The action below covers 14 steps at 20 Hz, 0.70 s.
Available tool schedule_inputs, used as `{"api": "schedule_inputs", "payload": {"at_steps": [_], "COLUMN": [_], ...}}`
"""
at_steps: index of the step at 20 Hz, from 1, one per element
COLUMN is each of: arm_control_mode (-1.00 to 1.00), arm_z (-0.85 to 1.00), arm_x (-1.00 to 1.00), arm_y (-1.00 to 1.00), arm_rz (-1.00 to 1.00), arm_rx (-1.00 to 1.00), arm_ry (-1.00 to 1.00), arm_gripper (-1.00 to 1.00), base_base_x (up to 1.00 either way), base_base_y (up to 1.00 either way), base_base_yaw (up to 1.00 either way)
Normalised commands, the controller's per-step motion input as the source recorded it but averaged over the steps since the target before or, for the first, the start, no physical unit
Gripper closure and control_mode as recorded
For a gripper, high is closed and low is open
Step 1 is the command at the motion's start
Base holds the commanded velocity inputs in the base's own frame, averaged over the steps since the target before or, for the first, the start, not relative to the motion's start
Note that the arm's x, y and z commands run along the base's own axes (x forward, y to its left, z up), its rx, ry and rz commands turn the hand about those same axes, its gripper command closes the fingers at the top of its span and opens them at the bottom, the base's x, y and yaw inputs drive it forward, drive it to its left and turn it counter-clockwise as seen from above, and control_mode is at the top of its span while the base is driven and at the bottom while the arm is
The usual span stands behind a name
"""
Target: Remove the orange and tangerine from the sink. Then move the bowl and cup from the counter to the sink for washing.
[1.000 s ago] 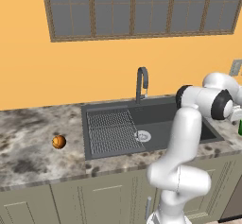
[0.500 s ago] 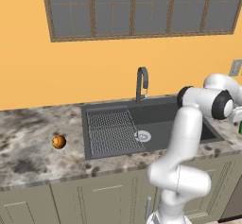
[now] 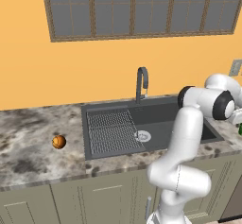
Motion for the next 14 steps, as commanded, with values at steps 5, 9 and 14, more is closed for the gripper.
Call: {"api": "schedule_inputs", "payload": {"at_steps": [5,9,14], "arm_control_mode": [-1.0,-1.0,-1.0], "arm_z": [-0.19,-0.07,0.29], "arm_x": [-0.05,-0.02,-0.05], "arm_y": [0.14,0.19,0.14], "arm_rz": [0.0,0.0,0.0], "arm_rx": [0.01,0.0,0.0], "arm_ry": [0.0,-0.06,-0.03], "arm_gripper": [1.0,1.0,1.0], "base_base_x": [0.0,0.0,0.0], "base_base_y": [0.0,0.0,0.0], "base_base_yaw": [0.0,0.0,0.0]}}
